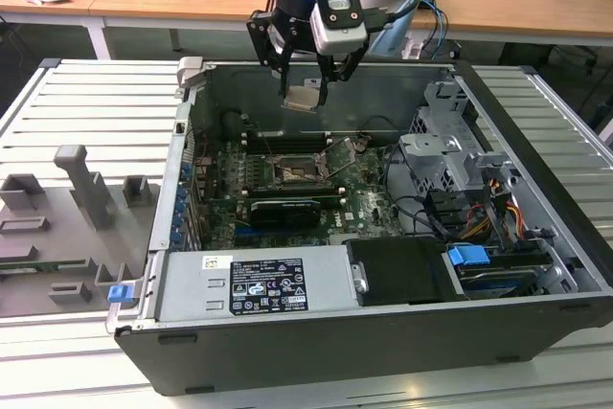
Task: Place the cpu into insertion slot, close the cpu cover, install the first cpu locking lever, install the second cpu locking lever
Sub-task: 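Place the cpu into insertion slot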
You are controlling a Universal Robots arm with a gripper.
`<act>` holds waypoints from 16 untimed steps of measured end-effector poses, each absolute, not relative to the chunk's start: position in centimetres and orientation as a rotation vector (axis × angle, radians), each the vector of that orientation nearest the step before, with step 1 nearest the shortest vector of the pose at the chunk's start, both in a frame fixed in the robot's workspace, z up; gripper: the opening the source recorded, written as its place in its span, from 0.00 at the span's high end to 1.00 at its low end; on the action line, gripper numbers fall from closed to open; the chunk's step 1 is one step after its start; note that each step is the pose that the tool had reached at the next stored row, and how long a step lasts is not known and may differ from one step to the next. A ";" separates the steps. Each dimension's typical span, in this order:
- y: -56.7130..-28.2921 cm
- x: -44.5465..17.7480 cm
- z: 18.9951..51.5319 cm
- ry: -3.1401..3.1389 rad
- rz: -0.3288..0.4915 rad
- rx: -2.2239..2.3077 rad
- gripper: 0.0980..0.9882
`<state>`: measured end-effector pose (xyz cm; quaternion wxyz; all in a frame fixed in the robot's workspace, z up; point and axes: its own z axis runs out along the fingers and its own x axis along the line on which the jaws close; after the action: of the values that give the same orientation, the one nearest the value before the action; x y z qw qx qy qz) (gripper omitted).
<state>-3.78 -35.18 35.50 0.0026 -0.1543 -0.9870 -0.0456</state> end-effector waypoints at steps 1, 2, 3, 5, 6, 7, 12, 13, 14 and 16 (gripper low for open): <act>-35.2 -3.8 35.5 -3.095 -0.143 -0.490 0.52; -35.2 -3.8 35.5 -3.094 -0.143 -0.494 0.52; -35.2 -3.8 35.5 -3.094 -0.143 -0.497 0.52; -35.2 -3.8 35.5 -3.093 -0.143 -0.506 0.52; -35.2 -3.8 35.5 -3.092 -0.143 -0.512 0.52; -35.2 -3.8 35.5 -3.091 -0.143 -0.517 0.52; -35.2 -3.8 35.5 -3.088 -0.143 -0.540 0.52; -35.2 -3.8 35.5 -3.087 -0.143 -0.544 0.52; -35.2 -3.8 35.5 -3.087 -0.143 -0.547 0.52; -35.2 -3.8 35.5 -3.085 -0.143 -0.559 0.52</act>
<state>-3.78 -35.18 35.45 0.0016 -0.1782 -0.9829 -0.0457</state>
